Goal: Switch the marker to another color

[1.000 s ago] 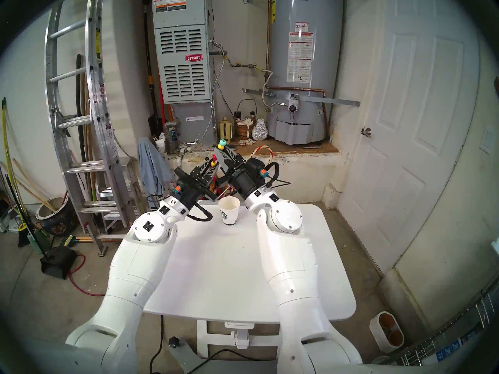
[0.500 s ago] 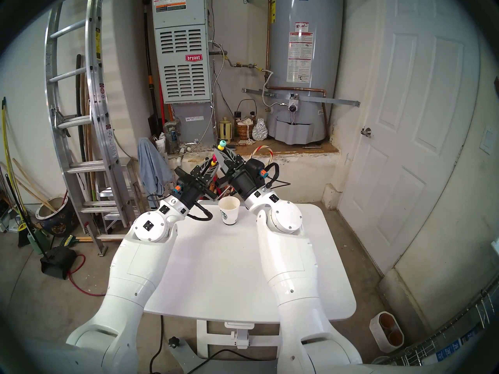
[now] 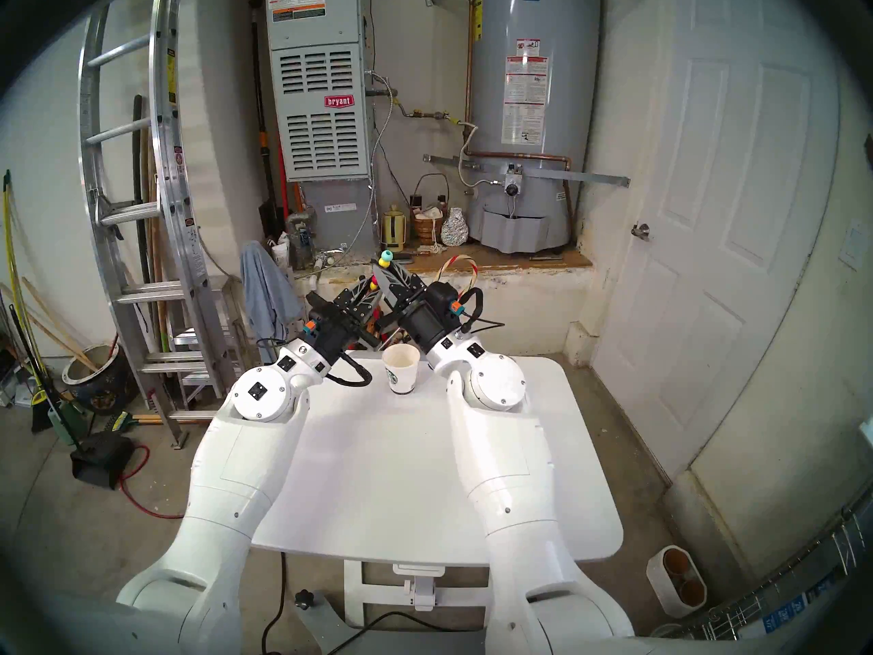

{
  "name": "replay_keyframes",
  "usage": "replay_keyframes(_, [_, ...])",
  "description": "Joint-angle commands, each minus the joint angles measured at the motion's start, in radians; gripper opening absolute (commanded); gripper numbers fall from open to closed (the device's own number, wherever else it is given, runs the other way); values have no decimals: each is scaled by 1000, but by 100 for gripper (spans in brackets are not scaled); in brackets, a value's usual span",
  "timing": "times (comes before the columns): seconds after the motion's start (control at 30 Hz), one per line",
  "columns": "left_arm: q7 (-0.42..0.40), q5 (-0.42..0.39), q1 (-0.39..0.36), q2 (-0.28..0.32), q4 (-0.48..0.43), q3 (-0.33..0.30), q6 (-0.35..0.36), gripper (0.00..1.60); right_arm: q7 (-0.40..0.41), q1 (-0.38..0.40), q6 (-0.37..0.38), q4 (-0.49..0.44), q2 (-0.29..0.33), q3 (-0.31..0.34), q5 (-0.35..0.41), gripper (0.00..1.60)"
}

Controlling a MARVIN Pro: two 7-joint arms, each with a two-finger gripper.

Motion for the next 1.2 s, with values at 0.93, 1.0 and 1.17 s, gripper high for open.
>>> replay_keyframes(0.93, [8, 25, -33, -14, -51, 8, 1, 16, 5, 24, -37, 64, -6, -7, -12, 0])
replay_keyframes(1.0, [7, 23, -33, -12, -52, 8, 4, 26, 6, 25, -38, 64, -6, -6, -11, 0])
replay_keyframes(1.17, [3, 16, -30, -7, -60, 7, 12, 31, 6, 26, -39, 64, -6, -5, -10, 0])
